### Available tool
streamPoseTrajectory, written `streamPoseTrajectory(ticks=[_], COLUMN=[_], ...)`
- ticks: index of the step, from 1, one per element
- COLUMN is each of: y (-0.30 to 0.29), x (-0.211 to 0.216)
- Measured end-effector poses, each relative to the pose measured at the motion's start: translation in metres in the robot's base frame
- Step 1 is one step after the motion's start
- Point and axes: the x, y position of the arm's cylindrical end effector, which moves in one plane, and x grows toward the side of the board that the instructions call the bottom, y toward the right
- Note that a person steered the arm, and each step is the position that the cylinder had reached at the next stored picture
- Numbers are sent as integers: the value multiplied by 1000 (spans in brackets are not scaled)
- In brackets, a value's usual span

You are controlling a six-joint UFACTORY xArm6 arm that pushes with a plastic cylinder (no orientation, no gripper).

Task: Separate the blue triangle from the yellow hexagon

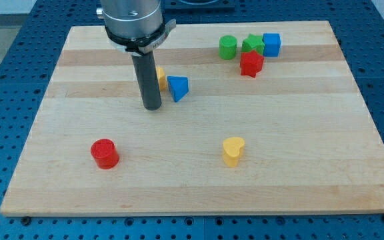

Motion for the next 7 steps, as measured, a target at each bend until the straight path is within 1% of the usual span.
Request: streamPoseTrajectory(ticks=[1, 2, 3, 4, 7], y=[0, 17, 47, 58, 58], x=[-10, -10, -9, -13, -54])
